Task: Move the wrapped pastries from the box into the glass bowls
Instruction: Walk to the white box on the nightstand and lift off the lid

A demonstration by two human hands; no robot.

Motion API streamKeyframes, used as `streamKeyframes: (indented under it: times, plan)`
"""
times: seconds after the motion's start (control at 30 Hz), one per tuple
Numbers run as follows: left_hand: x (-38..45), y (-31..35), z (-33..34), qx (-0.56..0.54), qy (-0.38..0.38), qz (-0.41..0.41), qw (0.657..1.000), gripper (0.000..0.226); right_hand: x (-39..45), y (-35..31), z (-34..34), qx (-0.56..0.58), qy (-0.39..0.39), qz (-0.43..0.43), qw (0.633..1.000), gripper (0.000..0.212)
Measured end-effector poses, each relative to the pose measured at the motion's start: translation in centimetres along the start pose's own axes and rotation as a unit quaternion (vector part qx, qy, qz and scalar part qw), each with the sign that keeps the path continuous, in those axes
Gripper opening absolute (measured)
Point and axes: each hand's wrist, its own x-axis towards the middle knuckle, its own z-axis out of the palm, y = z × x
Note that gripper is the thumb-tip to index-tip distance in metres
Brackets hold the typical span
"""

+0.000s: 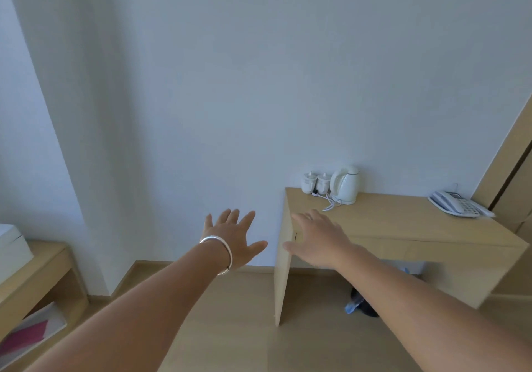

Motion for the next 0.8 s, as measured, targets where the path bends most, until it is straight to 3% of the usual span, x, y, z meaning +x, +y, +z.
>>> streamKeyframes:
  times: [0.33, 0.8]
  plan:
    - [9.1, -8.8, 1.0, -0.003, -0.008, -0.045, 0.999, 0.082, 13.6, -4.2, 1.9, -0.003, -0.032, -0.041, 0.999, 0.078]
    - [17.2, -27.8, 2.1, 0.02, -0.042, -0.226, 0.973, 0.081, 36.9, -19.3, 5.4, 0.026, -0.058, -0.229, 0.971, 0.079]
